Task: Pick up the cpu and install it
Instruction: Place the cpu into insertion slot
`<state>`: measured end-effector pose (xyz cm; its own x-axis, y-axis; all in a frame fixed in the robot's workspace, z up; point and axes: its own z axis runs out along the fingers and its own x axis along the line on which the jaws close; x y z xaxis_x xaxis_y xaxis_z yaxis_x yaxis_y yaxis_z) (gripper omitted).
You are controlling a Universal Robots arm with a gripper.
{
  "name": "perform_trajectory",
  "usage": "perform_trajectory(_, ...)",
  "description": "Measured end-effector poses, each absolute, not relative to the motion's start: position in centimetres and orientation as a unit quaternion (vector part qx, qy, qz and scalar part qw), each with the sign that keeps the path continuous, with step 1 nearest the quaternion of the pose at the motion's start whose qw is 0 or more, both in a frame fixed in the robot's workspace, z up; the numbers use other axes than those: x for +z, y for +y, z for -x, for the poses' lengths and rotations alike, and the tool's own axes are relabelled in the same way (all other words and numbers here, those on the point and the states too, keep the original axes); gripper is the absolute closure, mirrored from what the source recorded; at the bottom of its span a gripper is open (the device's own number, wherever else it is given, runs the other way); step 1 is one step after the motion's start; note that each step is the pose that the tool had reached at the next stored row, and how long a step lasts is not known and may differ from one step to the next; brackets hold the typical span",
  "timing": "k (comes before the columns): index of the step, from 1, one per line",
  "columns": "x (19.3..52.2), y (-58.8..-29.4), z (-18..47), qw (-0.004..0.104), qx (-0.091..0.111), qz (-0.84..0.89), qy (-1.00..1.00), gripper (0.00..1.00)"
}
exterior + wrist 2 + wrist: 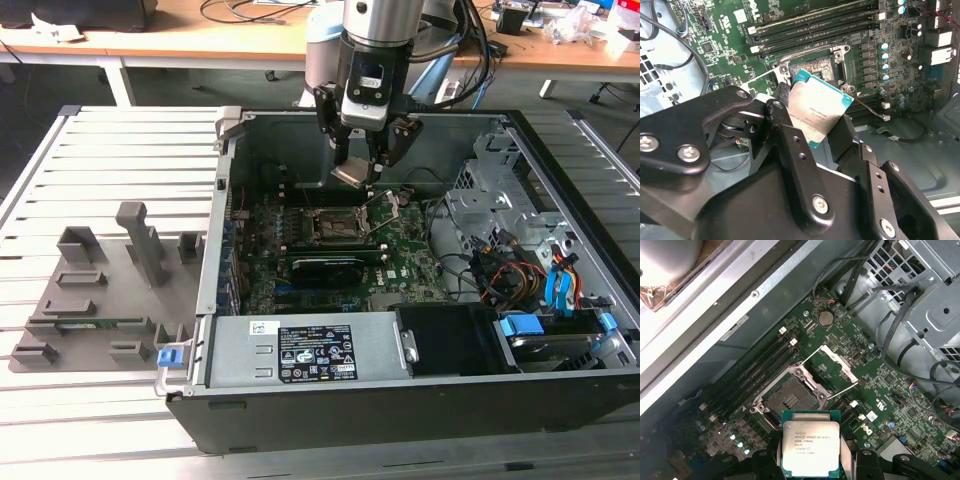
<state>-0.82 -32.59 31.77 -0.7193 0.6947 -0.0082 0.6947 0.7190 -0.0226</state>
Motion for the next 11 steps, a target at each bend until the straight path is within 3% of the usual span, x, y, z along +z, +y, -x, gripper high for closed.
perform_trajectory(11,31.78,-32.59,0.82,0.001,0.013,0.445,-0.896,0.45)
